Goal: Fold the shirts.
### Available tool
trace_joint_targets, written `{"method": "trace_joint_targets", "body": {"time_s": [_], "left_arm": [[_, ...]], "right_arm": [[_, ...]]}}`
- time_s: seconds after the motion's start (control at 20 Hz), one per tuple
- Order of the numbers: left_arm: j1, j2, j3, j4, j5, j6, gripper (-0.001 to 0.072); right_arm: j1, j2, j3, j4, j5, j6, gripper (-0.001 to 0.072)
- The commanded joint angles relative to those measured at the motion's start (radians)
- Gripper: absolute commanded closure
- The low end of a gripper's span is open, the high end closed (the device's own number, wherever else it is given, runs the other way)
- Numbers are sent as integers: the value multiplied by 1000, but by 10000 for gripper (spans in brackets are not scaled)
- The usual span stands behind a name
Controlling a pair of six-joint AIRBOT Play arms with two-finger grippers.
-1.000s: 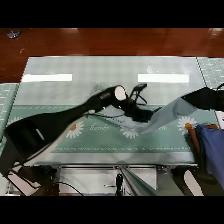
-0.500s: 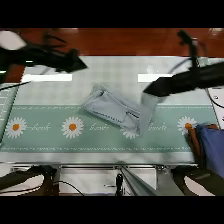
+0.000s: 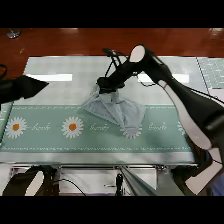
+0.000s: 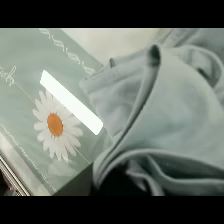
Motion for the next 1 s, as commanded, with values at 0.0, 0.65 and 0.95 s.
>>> {"method": "trace_joint_targets", "body": {"time_s": [0.0,0.65,0.95], "left_arm": [[13,70,-126,1,37,2,686],[11,-35,-211,2,145,24,686],[-32,-35,-289,-2,172,31,686]], "right_arm": [[17,-121,89,121,4,2,73],[-415,773,-532,-562,-38,153,77],[-423,1119,-1469,37,-569,282,79]]}}
